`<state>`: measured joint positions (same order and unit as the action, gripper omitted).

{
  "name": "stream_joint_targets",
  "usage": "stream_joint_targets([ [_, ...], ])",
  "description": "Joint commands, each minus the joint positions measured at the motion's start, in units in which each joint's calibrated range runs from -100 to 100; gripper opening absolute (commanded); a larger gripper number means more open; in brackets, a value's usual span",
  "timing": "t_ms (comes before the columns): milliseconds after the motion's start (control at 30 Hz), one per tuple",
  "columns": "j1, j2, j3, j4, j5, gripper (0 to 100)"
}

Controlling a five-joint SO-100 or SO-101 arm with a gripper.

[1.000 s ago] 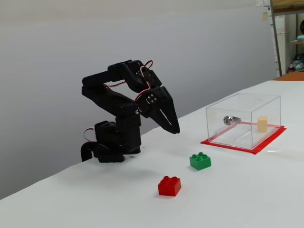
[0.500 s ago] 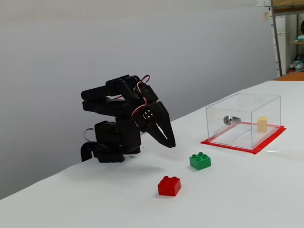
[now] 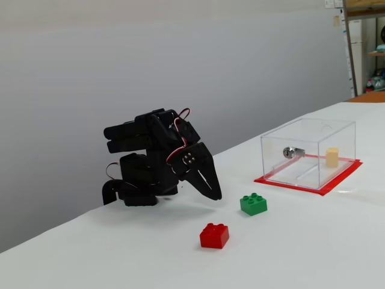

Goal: Pick the yellow lego brick and place it into the transparent box

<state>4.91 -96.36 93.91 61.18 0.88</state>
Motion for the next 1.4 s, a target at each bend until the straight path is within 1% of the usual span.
stream_joint_targets([
  [0,0.5,-1.2,1.1,-0.5,3.2,1],
  [300,3.9,-3.2,1.7,-0.3,3.7,1],
  [1367,3.5,-3.2,1.8,-0.2,4.1,1],
])
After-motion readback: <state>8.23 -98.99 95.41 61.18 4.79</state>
